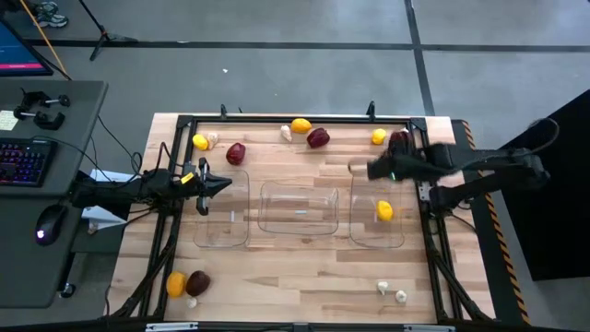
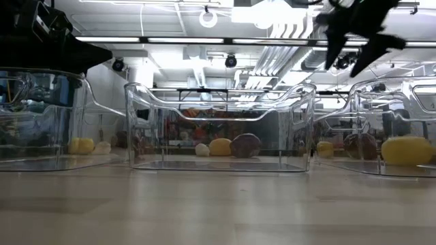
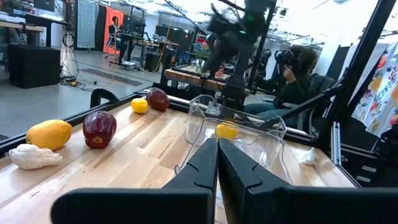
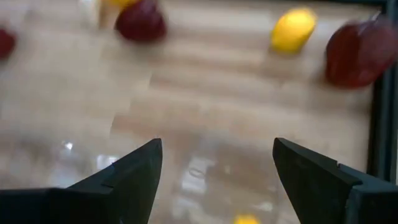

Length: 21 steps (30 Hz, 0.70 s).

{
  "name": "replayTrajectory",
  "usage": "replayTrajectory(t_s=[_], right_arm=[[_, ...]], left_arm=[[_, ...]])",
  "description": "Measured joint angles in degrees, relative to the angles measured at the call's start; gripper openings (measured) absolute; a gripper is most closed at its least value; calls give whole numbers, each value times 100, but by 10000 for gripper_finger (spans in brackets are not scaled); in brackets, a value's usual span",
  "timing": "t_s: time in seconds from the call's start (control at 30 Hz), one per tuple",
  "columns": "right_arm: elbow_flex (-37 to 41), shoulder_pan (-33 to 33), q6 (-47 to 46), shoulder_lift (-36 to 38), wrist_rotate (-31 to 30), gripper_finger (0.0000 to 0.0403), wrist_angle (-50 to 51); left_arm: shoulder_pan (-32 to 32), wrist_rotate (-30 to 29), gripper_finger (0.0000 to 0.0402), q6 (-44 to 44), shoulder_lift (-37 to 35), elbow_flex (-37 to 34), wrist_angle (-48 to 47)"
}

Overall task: Sort produce into baskets
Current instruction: Put the top right yellow lemon into the right transparent bin

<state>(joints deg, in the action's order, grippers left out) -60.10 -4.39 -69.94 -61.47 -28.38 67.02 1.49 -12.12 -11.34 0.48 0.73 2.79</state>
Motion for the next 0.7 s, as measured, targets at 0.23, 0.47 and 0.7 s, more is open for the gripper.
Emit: replayTrajectory(t_s=[0.23,0.47,0.7], right_arm=[[0,-2393,1205,-666,55,295,-1015],[0,-3865,1125,-1904,665,295,-2046],[0,-4349,504,-3110,967,295,-2215]], left_arm=[[0,-1,0,1,-1,0,0],[1,0,0,-1,-1,0,0],[0,-1,0,-1,-1,0,0]])
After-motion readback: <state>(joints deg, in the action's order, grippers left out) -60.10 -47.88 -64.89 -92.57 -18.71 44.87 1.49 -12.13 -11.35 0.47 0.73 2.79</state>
